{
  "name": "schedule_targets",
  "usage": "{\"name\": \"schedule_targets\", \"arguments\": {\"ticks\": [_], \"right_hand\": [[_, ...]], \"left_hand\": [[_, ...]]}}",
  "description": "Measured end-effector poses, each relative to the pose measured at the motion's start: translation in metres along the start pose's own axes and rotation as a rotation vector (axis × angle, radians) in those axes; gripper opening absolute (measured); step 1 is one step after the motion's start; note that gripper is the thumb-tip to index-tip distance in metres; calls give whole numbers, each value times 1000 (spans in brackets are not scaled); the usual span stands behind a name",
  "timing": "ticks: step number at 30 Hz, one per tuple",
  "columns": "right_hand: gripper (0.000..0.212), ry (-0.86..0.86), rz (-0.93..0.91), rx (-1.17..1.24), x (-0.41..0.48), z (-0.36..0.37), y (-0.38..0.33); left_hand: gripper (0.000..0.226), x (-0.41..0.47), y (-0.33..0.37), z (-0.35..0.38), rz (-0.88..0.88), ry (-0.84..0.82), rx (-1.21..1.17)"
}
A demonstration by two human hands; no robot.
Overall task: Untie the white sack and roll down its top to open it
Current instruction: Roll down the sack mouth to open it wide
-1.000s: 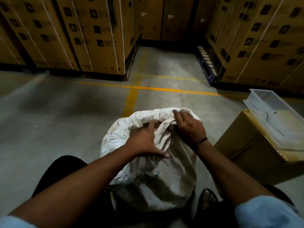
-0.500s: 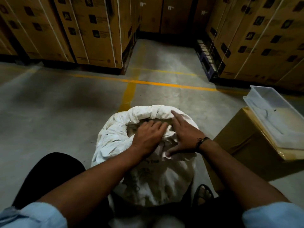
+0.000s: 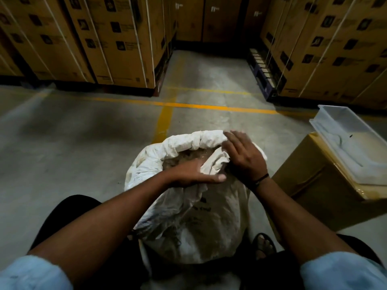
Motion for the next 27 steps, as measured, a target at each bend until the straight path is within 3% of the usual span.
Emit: {"name": "schedule_targets", "arguments": {"ticks": [2, 5, 8, 10, 11, 13, 16, 19, 21, 22, 24, 26, 27], "right_hand": [[28, -140, -102, 115, 5, 12, -13], [87, -662, -47, 345, 0, 48, -25], [125, -1031, 92, 514, -28, 70, -26], [120, -1141, 185, 507, -41, 76, -19], [102, -1155, 221, 464, -45, 77, -14], [67, -1015, 236, 313, -39, 75, -7], [50, -743, 191, 8, -34, 64, -10], [37, -371, 1, -144, -43, 39, -30], [44, -250, -118, -162, -48, 29, -39], [52, -300, -164, -147, -47, 30, -44], [85, -612, -189, -60, -50, 51, -50], [119, -986, -54, 82, -69, 77, -51], [124, -1061, 34, 164, -75, 85, -52]], "left_hand": [[72, 3, -14, 1, -113, 63, 255], [63, 0, -31, 4, -334, 218, 719], [53, 4, -22, 35, -269, 310, 1048], [55, 5, -9, 54, -148, 441, 1122], [54, 6, -4, 59, -104, 456, 1091], [67, 11, -10, 52, -131, 353, 866], [98, 14, -43, 17, -318, 159, 535], [79, 8, -57, -5, -357, 96, 508], [67, 10, -62, 4, -328, -3, 535], [64, 12, -63, 10, -315, -27, 551], [65, 15, -65, 15, -292, -28, 565], [67, 14, -64, 17, -286, -20, 631], [69, 14, -61, 19, -277, -12, 690]]}}
Point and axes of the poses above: each hand's wrist, its own x-axis towards the middle knuckle, its own z-axis out of the palm, y = z × x, the point moved 8 cm from there along x, towards the middle knuckle, and after that the axes turned 9 degrees about -y, right-handed, at the moved point
